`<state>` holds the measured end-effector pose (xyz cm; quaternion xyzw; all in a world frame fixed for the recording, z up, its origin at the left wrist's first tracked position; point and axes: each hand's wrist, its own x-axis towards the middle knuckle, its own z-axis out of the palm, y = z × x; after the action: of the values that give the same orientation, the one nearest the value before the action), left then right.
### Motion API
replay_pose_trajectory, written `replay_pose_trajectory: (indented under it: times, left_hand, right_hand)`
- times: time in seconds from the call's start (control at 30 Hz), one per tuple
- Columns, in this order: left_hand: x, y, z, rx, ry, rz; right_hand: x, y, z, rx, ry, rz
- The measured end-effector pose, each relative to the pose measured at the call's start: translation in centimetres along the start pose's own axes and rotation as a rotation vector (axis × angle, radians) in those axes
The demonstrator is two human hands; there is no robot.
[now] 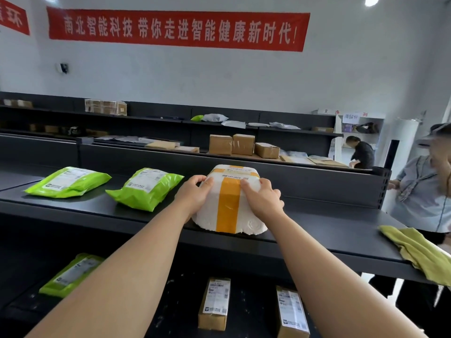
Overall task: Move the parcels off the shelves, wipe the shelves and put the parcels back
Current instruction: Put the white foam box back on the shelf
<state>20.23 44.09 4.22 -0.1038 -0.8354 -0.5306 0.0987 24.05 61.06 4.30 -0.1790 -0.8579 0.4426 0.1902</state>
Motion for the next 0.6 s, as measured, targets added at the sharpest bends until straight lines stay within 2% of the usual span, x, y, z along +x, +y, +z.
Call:
replay_pose_trajectory:
  times: [0.4,0.6]
  left_hand:
    - [3.2,-0.7,0.2,0.008,-0.069,0.005]
    - [3.4,-0.7,0.2,0.055,-0.035,0.046]
  right_hand:
    - [2.2,-0.5,1.1,-0.013,0.024,0.056]
    - [1.7,-1.0,0.9,0.017,0.025,0.08]
